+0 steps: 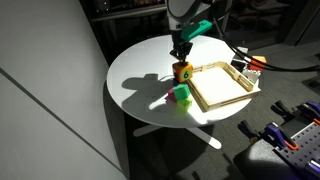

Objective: Put the plush block on the wooden tray

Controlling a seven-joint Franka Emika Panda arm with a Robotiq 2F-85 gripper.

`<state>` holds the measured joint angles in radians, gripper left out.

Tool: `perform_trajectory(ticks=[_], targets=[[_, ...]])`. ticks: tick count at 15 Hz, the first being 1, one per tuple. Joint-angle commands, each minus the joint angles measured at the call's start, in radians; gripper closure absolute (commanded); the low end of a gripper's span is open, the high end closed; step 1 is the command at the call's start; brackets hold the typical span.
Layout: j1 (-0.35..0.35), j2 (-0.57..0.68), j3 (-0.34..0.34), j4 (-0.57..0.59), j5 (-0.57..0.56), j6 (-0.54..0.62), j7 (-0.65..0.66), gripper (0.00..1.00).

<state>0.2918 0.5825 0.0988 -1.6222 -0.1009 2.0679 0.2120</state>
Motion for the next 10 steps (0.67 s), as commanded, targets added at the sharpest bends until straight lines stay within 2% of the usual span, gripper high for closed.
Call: perform_trajectory(ticks=[1, 10], targets=[[-0.006, -0.065, 0.007, -0.058, 0.013, -0.023, 0.006, 1.00], [-0.034, -0.213, 0.000, -0.279, 0.014, -0.003, 0.016, 1.00]])
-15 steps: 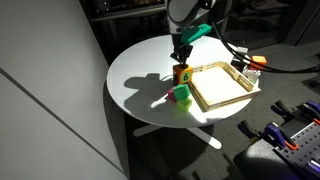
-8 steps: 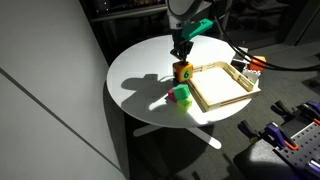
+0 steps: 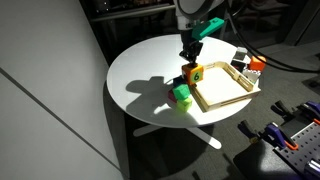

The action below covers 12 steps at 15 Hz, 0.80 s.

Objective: Put the plush block on the wooden tray

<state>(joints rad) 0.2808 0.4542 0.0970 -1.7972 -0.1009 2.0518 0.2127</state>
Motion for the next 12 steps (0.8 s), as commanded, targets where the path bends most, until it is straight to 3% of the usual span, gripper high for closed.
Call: perform_trajectory(ticks=[1, 9, 10, 12], targets=[[-0.031, -0.103, -0.001, -0.132, 0.015, 0.019, 0.018, 1.00], [-0.091, -0.240, -0.043, -0.337, -0.008, 0.114, 0.125, 0.99], [-0.097, -0.256, -0.046, -0.359, -0.006, 0.130, 0.135, 0.74], [-0.107, -0.285, -0.049, -0.394, -0.004, 0.151, 0.144, 0.70]])
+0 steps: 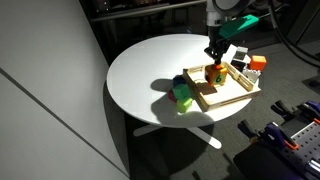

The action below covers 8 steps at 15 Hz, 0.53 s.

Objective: Put the plush block on the wooden tray

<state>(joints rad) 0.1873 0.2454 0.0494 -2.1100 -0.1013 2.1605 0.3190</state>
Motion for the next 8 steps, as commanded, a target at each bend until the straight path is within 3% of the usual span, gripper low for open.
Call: perform_trajectory(ticks=[1, 8], targets=[[-0.019, -0.091, -0.001, -0.096, -0.001, 0.050, 0.038, 0.61], [-0.034, -0.184, 0.019, -0.136, 0.045, 0.040, -0.014, 0.06]])
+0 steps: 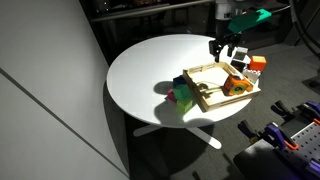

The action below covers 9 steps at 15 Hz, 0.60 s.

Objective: Put the plush block on the wooden tray

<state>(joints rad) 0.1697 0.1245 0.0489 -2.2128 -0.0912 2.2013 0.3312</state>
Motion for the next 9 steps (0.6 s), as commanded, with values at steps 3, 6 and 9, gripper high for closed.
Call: perform_trajectory(ticks=[3, 6, 9], targets=[[-0.017, -0.094, 0.033, -0.031, 0.076, -0.018, -0.068, 0.00], [-0.015, -0.120, 0.047, -0.023, 0.122, -0.045, -0.122, 0.00], [-0.014, -0.145, 0.057, -0.018, 0.161, -0.098, -0.180, 0.00]])
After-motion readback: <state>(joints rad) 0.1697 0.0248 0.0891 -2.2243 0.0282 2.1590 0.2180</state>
